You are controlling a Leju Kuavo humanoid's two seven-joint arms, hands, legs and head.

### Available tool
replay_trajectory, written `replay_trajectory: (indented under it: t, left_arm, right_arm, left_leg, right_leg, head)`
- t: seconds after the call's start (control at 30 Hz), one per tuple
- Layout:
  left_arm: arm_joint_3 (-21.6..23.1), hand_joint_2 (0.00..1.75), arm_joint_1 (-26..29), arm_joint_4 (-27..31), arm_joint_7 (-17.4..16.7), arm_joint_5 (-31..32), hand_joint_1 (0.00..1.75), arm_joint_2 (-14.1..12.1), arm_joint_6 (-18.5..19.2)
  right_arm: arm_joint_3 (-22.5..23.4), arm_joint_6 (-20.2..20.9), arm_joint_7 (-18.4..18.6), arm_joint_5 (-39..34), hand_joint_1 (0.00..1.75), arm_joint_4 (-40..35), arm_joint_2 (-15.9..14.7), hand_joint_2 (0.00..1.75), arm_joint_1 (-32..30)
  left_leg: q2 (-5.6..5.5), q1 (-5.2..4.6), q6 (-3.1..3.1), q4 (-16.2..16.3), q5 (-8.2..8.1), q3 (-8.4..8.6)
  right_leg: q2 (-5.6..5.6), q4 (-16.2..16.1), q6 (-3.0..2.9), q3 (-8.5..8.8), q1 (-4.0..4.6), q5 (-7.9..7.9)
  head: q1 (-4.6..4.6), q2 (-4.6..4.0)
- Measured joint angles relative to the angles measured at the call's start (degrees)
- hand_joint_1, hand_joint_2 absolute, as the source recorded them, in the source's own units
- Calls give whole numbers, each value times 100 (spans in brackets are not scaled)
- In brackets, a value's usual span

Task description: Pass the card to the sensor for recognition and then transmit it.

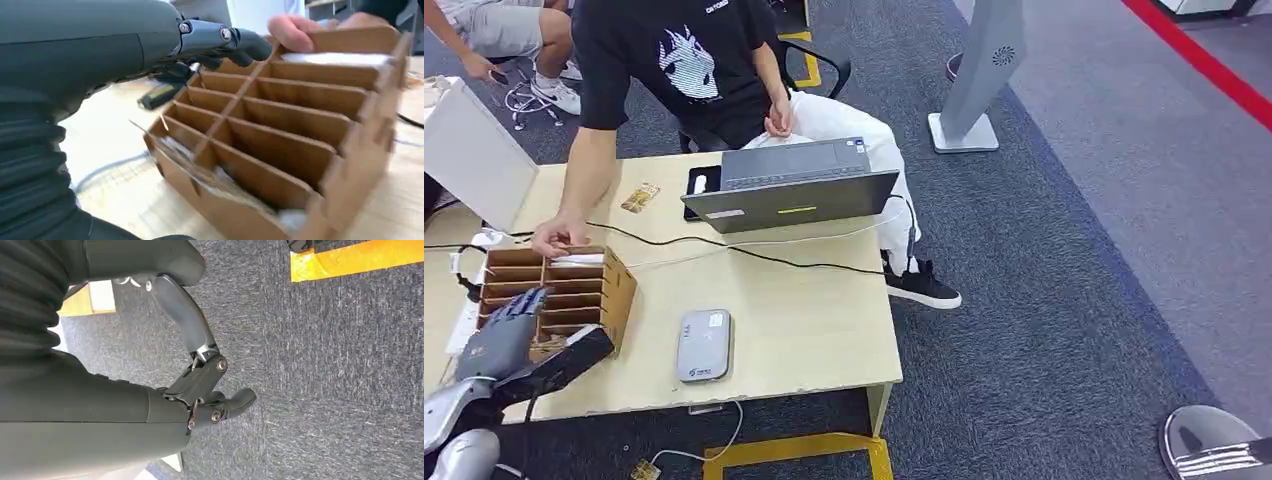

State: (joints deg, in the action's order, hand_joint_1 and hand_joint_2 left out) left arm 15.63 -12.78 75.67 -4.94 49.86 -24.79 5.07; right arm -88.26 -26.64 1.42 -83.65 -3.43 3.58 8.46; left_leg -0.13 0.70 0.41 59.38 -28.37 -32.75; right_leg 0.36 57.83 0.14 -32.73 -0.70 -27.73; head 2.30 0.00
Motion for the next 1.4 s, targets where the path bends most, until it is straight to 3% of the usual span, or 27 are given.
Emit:
replay_trajectory:
  t: [0.17,0.4,1.4]
  left_arm:
    - [0,175,-1,181,-59,-17,0,-327,61]
    - [2,175,1,245,-94,-17,0,-448,96]
    - [295,175,-42,-234,-72,24,7,-100,39]
  right_arm:
    - [0,0,-26,-39,0,0,-2,175,-3]
    - [0,4,-28,-59,0,0,-2,175,-3]
    - [0,24,37,77,0,-2,-2,175,46]
  left_leg:
    - [1,0,0,-1,0,0]
    - [1,-3,0,0,0,0]
    - [2,-3,0,0,0,0]
  right_leg:
    - [0,0,0,0,1,0]
    - [0,0,1,1,0,1]
    - [0,-1,0,0,0,0]
  head:
    - [0,0]
    - [0,0]
    - [0,0]
